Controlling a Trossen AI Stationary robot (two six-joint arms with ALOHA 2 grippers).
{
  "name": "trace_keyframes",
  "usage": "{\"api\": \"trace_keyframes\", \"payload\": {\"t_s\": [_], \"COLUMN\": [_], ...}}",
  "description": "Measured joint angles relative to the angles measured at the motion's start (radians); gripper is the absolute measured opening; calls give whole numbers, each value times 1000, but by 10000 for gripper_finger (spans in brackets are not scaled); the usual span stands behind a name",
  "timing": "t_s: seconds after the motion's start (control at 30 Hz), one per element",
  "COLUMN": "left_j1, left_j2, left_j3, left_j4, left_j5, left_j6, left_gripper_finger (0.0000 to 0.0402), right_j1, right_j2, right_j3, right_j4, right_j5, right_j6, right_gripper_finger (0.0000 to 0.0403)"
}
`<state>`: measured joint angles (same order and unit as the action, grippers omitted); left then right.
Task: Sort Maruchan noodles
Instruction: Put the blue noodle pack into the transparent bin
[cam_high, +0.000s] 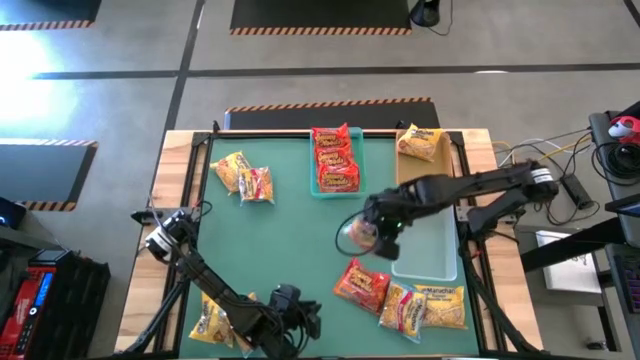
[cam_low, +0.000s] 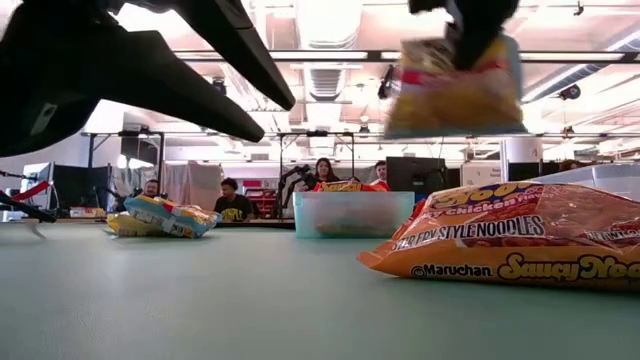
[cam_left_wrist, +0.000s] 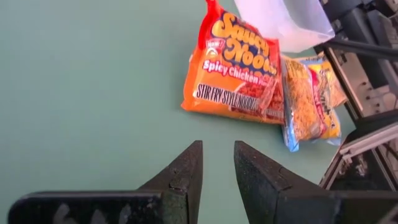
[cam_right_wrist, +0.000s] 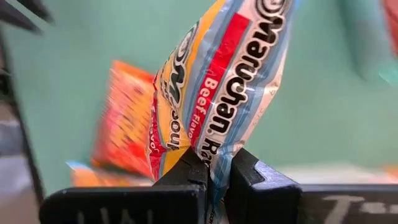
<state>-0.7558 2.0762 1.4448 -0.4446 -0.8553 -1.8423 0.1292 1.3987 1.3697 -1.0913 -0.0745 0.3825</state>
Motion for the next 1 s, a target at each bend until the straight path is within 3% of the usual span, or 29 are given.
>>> {"api": "trace_keyframes", "payload": {"t_s": [0.27, 0.57, 0.8, 1.0], "left_j1": [30, 72, 88, 101], "left_j2": [0, 0, 0, 0], "left_j3": [0, 0, 0, 0], "left_j4": [-19, -37, -42, -45], "left_j5": [-2, -2, -2, -2], "left_j6": [0, 16, 20, 23], "left_gripper_finger": [75, 75, 75, 75], "right_j1": [-94, -139, -144, -143], "right_j2": [-92, -169, -168, -168], "right_j3": [-3, -111, -238, -379], "right_j4": [-321, -349, -372, -335], "right_j5": [-4, -3, 59, 185], "right_j6": [-249, -487, -524, -470], "right_gripper_finger": [13, 13, 13, 13]}}
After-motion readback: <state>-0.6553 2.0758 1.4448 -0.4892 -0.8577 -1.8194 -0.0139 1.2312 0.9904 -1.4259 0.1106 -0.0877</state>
